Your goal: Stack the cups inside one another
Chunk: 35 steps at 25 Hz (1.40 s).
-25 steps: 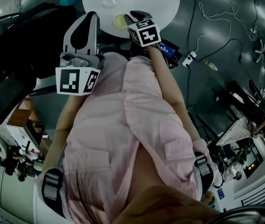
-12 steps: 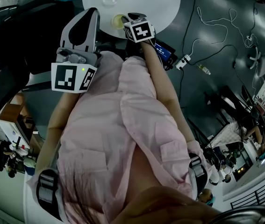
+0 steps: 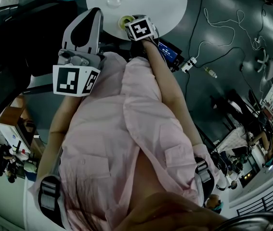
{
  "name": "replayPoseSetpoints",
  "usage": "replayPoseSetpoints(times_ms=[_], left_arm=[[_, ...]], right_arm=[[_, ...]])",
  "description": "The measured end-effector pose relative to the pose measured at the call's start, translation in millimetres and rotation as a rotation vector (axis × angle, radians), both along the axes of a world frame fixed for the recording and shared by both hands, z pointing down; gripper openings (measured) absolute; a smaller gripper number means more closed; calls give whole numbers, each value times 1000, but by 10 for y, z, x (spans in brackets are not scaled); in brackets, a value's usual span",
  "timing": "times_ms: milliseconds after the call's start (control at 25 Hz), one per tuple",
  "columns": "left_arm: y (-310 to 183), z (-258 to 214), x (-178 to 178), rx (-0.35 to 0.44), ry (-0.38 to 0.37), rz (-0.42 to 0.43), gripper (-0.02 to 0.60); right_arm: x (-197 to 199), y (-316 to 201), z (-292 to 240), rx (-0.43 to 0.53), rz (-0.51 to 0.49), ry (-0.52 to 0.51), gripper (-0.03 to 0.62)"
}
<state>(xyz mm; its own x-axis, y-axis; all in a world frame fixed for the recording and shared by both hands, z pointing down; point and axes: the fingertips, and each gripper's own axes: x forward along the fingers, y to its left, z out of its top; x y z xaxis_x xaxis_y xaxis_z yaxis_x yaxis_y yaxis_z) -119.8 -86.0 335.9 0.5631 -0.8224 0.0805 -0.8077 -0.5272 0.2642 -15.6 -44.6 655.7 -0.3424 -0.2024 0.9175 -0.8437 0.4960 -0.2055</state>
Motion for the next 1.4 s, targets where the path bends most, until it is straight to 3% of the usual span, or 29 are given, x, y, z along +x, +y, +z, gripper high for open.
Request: replayPoseSetpoints(times_ms=[160, 640, 1040, 1400], left_arm=[[3, -2, -35, 2, 5, -3, 15], [-11, -31, -79, 6, 9, -12, 15], [-14, -41, -137, 10, 9, -19, 15], [11, -52, -156, 13, 12, -18, 15]], right_arm=[[-77, -59, -72, 70, -80, 32, 43], [-101, -161, -316, 150, -57, 3, 40], [18, -304, -769, 264, 100, -88, 38], [24, -382, -1059, 346, 132, -134, 38]])
